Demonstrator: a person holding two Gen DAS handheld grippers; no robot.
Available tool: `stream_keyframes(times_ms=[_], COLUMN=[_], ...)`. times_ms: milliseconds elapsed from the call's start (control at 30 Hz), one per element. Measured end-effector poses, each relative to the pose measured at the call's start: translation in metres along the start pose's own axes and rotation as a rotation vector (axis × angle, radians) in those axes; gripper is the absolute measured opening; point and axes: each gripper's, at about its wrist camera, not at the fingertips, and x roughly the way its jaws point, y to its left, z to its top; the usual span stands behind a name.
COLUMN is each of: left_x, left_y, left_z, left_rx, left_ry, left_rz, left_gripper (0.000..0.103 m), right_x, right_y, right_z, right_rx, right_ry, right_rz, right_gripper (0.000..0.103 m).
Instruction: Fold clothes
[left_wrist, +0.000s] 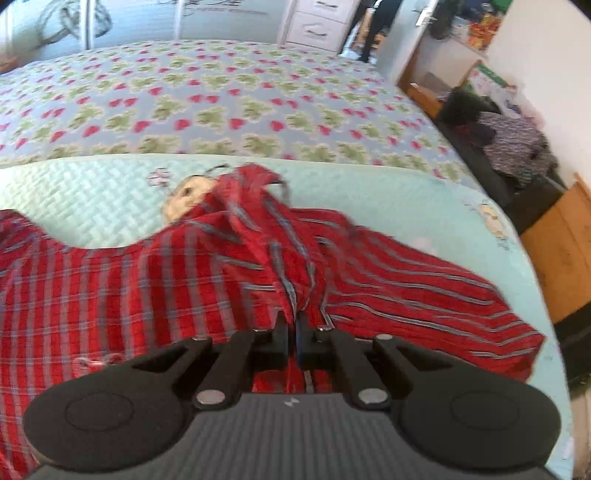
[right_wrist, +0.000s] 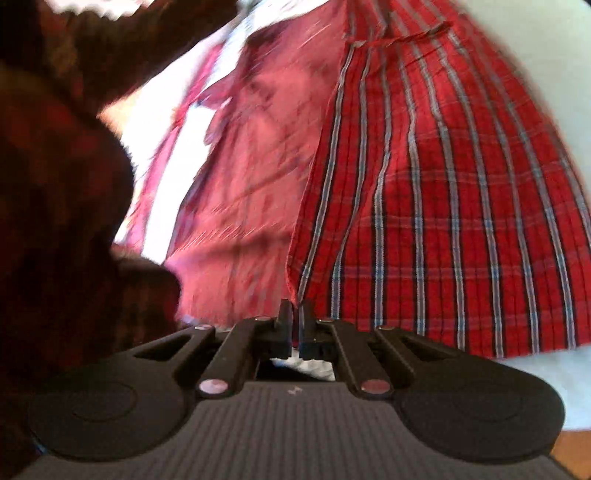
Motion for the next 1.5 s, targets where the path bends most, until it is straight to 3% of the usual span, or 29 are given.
stream_keyframes(times_ms=[67, 200, 333, 400, 433, 467, 533, 600, 733, 900, 1000, 1233, 1367, 1500], left_x=[0.001, 0.006, 0.014, 0.014, 0.013, 0.011, 0.004, -0.005, -0.024, -0.048, -0.066, -0.089, -0.104, -0.117], left_y=[0.009, 0.021, 0.037, 0.036, 0.036, 0.035, 0.034, 0.036, 0.042, 0.039, 0.031, 0.015, 0.014, 0.024], left_z=[-0.001, -0.008, -0.015, -0.023, -0.027, -0.031, -0.044, -0.059, -0.096, -0.144, -0.177, -0.243, -0.273, -0.29], left_rx=[0.016, 0.076, 0.058, 0.073, 0.082, 0.09, 0.09, 0.071, 0.067, 0.1, 0.142, 0.189, 0.218, 0.183], left_ry=[-0.003, -0.006, 0.008, -0.005, -0.014, -0.023, -0.045, -0.06, -0.079, -0.064, -0.044, 0.095, 0.106, 0.122], left_rz=[0.028, 0.115, 0.142, 0.161, 0.169, 0.178, 0.2, 0.198, 0.206, 0.176, 0.131, 0.026, 0.015, -0.012], left_gripper=[0.002, 0.002, 0.002, 0.002, 0.002, 0.002, 0.003, 0.005, 0.006, 0.006, 0.006, 0.007, 0.007, 0.008], right_x=[0.014, 0.031, 0.044, 0.05, 0.055, 0.056, 0.056, 0.044, 0.001, -0.055, -0.052, -0.032, -0.024, -0.019], right_y=[0.004, -0.004, -0.01, -0.009, -0.008, -0.007, -0.002, -0.001, -0.004, -0.007, -0.02, -0.046, -0.056, -0.057], right_z=[-0.001, -0.003, -0.002, -0.002, -0.003, -0.004, -0.008, -0.012, -0.021, -0.033, -0.026, -0.029, -0.03, -0.027], right_rx=[-0.026, -0.035, -0.021, -0.004, 0.007, 0.009, 0.01, 0.037, 0.129, 0.166, 0.142, 0.15, 0.116, 0.111], right_ry=[0.039, 0.083, 0.097, 0.095, 0.113, 0.124, 0.112, 0.05, -0.138, -0.405, -0.367, -0.287, -0.253, -0.236], right_rz=[0.017, -0.034, -0.057, -0.059, -0.046, -0.048, -0.06, -0.083, -0.233, -0.625, -0.733, -0.655, -0.637, -0.62], right_gripper=[0.004, 0.004, 0.004, 0.009, 0.015, 0.034, 0.055, 0.055, 0.055, 0.055, 0.056, 0.056, 0.056, 0.056])
